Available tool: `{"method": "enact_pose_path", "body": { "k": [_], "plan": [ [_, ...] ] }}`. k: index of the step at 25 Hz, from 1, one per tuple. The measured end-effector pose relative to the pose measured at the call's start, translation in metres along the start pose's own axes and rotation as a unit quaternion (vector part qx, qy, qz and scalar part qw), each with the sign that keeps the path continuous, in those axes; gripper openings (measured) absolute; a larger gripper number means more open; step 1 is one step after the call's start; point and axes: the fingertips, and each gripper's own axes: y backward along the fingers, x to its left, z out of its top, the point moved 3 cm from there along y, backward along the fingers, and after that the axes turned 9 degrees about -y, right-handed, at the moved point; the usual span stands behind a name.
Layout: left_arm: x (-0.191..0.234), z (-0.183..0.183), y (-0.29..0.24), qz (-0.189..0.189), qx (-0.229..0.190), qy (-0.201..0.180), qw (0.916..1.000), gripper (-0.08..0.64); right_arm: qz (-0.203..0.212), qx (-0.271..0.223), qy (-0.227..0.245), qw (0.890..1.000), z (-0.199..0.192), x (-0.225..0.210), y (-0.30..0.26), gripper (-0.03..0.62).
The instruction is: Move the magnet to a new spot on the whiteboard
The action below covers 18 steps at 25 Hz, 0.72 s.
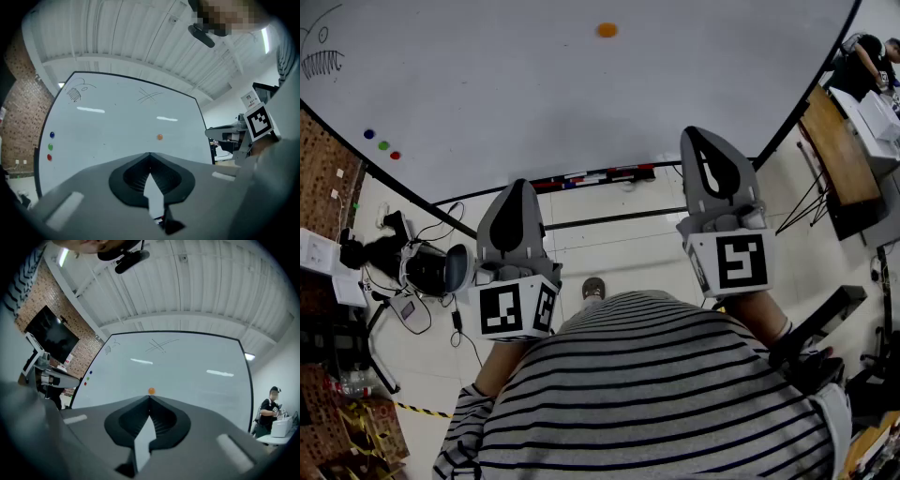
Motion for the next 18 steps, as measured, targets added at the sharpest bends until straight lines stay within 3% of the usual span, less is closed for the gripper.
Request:
{"method": "enact_pose_path", "body": {
  "k": [7,10,18],
  "plan": [
    [0.055,-0.02,-0.061,-0.032,0.013,0.014,0.9993,0.015,-0.023,-0.025,0.025,0.999,0.003,0.012,-0.094,0.003],
    [0.078,-0.026,-0.082,-0.036,0.012,0.018,0.9991,0.015,-0.03,-0.02,0.032,0.999,-0.002,0.013,-0.132,0.081],
    [0.12,-0.048,-0.118,-0.038,0.017,0.025,0.9988,0.017,-0.058,-0.003,0.06,0.997,-0.023,0.015,-0.197,0.126]
  ]
}}
